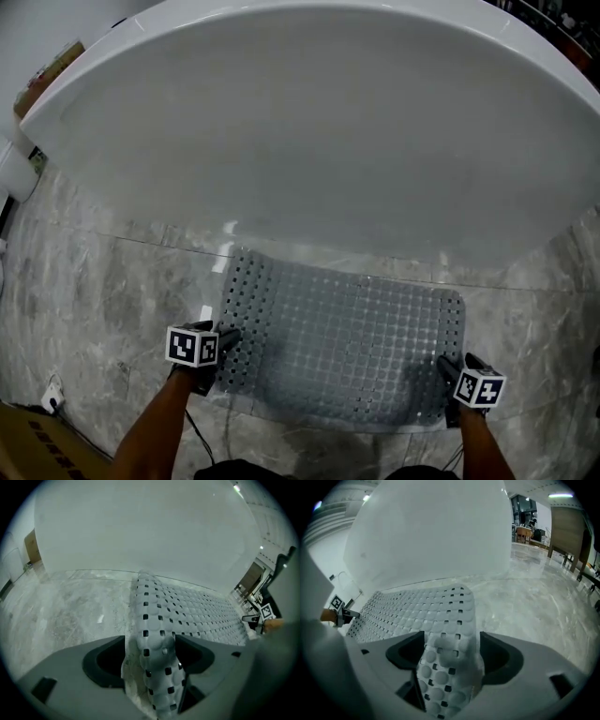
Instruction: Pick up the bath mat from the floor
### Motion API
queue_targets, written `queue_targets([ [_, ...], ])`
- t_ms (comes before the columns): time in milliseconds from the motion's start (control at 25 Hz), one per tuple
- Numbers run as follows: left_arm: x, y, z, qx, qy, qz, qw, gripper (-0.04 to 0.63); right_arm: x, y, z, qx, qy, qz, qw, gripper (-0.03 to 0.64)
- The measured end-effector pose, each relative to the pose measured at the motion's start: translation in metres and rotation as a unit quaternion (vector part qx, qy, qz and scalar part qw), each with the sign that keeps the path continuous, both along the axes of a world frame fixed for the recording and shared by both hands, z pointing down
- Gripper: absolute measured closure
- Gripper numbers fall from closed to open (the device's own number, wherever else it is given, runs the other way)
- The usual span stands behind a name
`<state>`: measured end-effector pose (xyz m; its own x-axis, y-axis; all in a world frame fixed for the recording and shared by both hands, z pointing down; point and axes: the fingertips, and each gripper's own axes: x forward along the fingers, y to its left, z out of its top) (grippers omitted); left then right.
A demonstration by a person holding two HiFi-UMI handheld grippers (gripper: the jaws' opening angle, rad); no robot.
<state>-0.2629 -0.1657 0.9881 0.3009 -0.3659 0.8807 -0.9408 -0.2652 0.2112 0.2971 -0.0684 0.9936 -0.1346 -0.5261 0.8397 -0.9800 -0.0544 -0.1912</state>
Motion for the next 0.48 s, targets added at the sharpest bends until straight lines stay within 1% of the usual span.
queue_targets([
  [120,0.004,0.001,0.012,-0.01,0.005,0.009,0.9999,0.288,0.001,0.003,0.013,-0.013,-0.006,0.011,1.0,0.231],
  [240,0.002,0.0,0.017,-0.007,-0.008,0.018,0.9998,0.288,0.002,0.003,0.017,-0.014,0.017,0.018,1.0,0.233],
  [360,0.006,-0.001,0.015,0.007,-0.016,0.03,0.9994,0.29,0.0,0.001,0.016,-0.009,0.042,0.012,0.999,0.27],
  [400,0.009,-0.001,0.015,0.012,-0.02,0.034,0.9992,0.324,-0.002,0.001,0.015,-0.007,0.045,0.01,0.999,0.293],
  [480,0.011,0.0,0.014,0.021,-0.025,0.033,0.9989,0.353,-0.007,0.001,0.014,-0.002,0.039,0.007,0.999,0.326],
])
